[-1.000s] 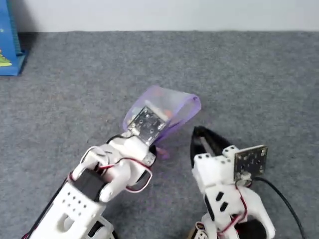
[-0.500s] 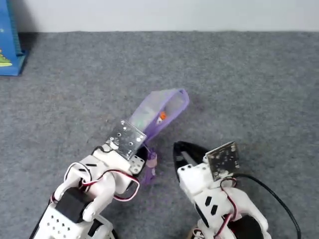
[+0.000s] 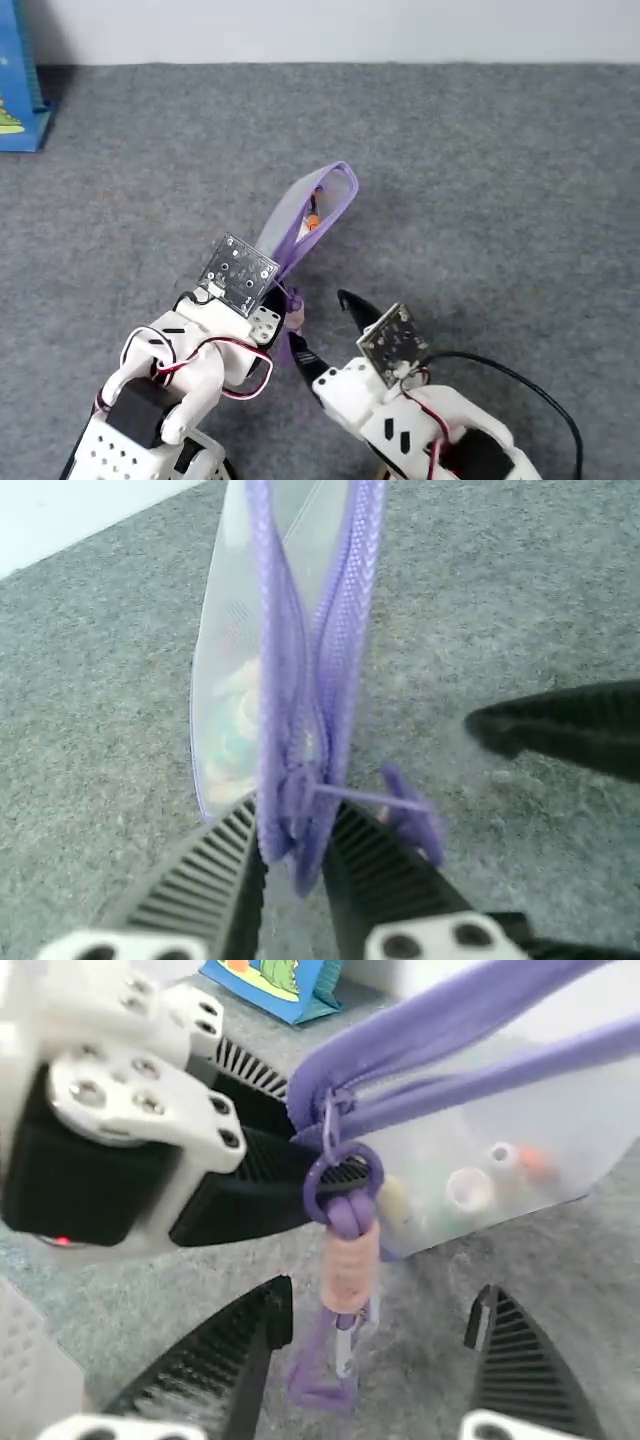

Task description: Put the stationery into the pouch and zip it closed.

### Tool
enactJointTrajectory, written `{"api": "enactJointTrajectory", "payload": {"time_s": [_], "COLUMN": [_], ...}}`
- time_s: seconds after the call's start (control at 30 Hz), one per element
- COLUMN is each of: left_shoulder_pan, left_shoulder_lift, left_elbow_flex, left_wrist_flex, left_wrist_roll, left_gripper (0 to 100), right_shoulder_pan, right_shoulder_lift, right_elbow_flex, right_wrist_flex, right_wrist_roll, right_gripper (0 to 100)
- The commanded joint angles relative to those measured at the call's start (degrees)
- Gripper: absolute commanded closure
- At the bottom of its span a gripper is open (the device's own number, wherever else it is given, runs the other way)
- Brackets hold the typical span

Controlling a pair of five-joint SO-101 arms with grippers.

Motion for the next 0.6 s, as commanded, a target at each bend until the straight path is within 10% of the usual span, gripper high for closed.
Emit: {"api": "enactJointTrajectory", "payload": {"time_s": [0.0,0.57], "left_shoulder_pan": [-0.70,-0.62], "left_shoulder_lift": [-0.62,-0.70], "left_elbow_flex": [-1.01,-0.66], "left_wrist_flex": [-0.26,0.09], "left_wrist_roll": [0.79,0.79], "left_gripper": [99,99], "right_shoulder_pan": [-1.27,4.09], "right_shoulder_lift": [0.48,0.57], "right_elbow_flex": [1.58,9.58], "right_wrist_flex": [-5.23,-18.42], "right_wrist_roll": [-0.26,-0.18], "right_gripper": [73.6,83.2]}}
